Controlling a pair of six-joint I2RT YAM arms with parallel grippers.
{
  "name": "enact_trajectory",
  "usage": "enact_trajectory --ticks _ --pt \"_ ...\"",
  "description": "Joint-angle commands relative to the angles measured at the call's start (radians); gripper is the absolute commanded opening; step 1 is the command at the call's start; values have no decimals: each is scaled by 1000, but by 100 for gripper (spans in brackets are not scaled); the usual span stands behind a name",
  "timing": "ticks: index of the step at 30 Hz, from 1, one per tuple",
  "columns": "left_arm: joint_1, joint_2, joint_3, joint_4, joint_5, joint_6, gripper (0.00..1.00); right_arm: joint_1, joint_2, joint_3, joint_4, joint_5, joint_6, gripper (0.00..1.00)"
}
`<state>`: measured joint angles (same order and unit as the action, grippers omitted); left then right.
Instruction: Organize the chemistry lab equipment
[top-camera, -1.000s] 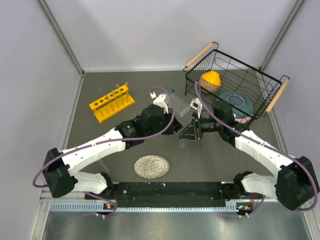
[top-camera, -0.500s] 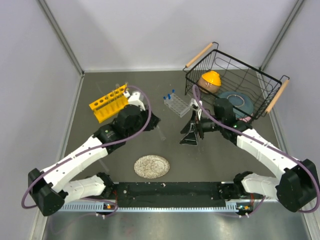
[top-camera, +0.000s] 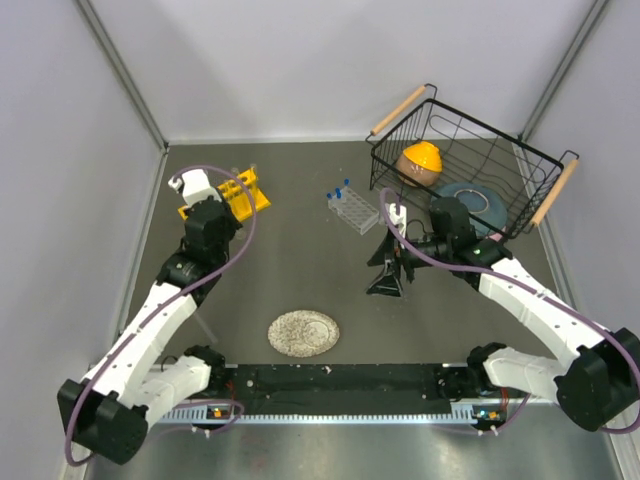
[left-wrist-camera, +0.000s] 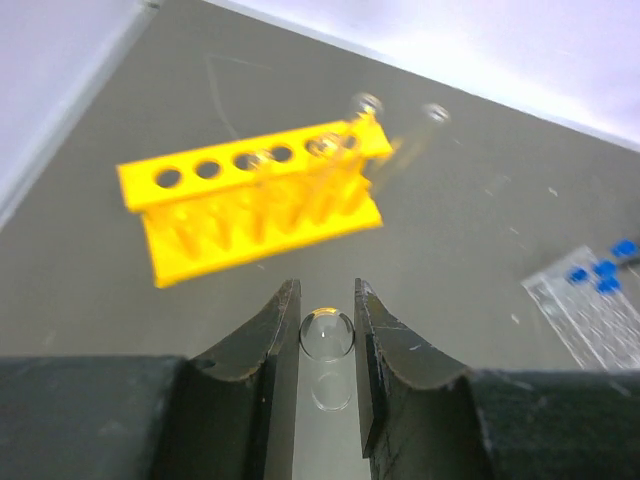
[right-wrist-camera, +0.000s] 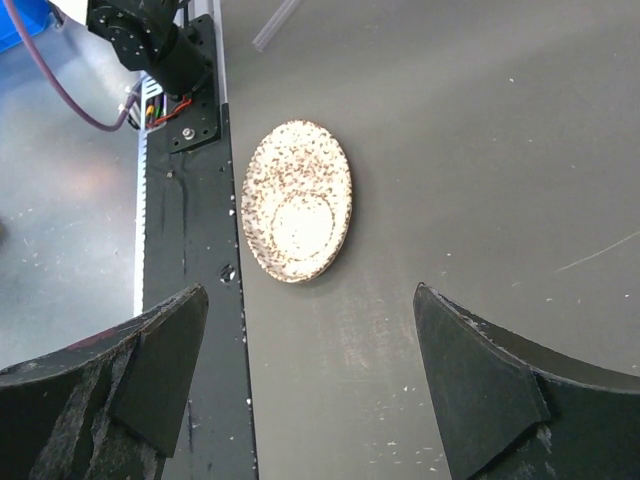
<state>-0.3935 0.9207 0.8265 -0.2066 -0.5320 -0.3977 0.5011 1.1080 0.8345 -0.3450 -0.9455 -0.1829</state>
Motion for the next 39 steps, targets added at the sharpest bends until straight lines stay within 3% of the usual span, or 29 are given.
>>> enact_trajectory --ticks 1,7,15,39 --pt "102 53 -16 234 -86 106 16 -6 -20 54 -14 8 -50 84" --pt "250 165 17 300 -20 114 16 -7 -28 55 -20 8 -56 85" --pt "343 345 86 366 44 126 15 -7 -23 58 -26 7 -63 85" --pt "387 592 191 421 95 207 16 -7 30 68 -43 -13 -81 85"
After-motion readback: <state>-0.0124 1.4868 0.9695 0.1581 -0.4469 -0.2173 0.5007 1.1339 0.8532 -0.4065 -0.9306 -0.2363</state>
